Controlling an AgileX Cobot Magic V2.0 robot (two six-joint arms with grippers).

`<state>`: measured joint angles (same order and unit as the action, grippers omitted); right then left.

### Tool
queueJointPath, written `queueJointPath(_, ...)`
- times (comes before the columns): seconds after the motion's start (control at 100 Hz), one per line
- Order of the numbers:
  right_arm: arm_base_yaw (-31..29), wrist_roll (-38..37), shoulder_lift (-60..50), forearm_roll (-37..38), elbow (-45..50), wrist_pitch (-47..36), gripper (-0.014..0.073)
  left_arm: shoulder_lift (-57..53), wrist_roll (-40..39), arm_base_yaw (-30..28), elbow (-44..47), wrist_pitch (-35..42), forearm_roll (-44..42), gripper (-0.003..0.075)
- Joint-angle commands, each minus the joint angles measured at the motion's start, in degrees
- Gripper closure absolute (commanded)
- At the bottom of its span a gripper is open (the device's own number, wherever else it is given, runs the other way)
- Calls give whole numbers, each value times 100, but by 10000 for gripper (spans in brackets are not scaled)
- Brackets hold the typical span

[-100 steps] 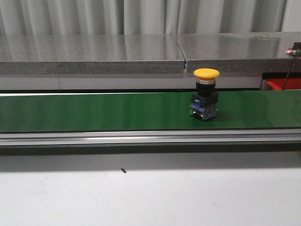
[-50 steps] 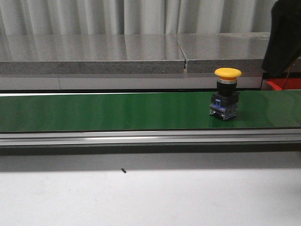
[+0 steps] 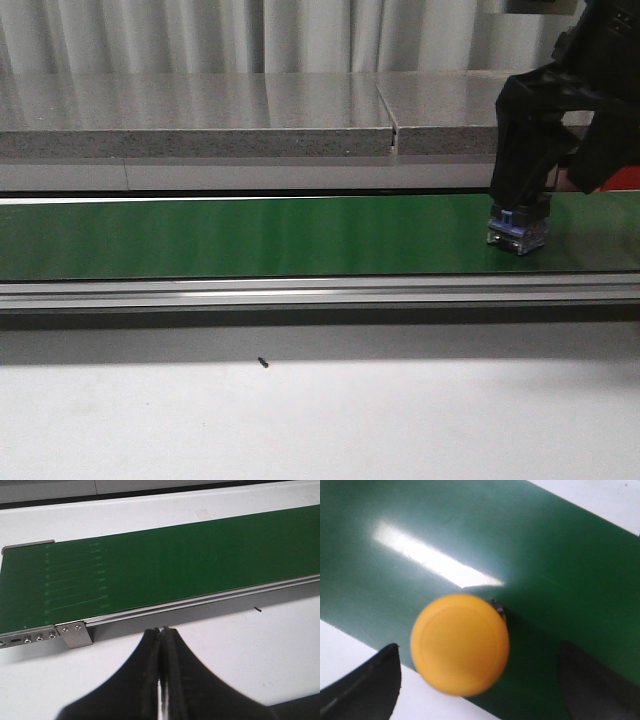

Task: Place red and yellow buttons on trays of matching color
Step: 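Move the right gripper back to the belt and grasp the second yellow button, then carry the second yellow button into the yellow tray and open the right gripper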

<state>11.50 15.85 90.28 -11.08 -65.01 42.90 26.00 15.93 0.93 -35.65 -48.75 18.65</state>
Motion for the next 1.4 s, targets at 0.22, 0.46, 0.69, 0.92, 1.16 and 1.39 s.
queueJointPath(0.22,1,76,-148,-97,-194,-490,321,32,-2,49,-161,360,137,741)
queueJointPath(0.46,-35,49,-323,-97,-194,-481,489,32,-2,49,-161,360,137,741)
queueJointPath(0.69,-738,-387,-947,-5,-194,-169,489,32,-2,49,-161,360,137,741)
queueJointPath(0.92,-1825,-817,-1443,272,-189,105,489,32,-2,49,-161,360,137,741)
queueJointPath(1.16,-3101,-938,-1544,284,-184,99,489,32,-2,49,-161,360,137,741)
queueJointPath(1.39,-3969,-995,-1493,291,-184,-287,489,32,-2,49,-161,360,137,741)
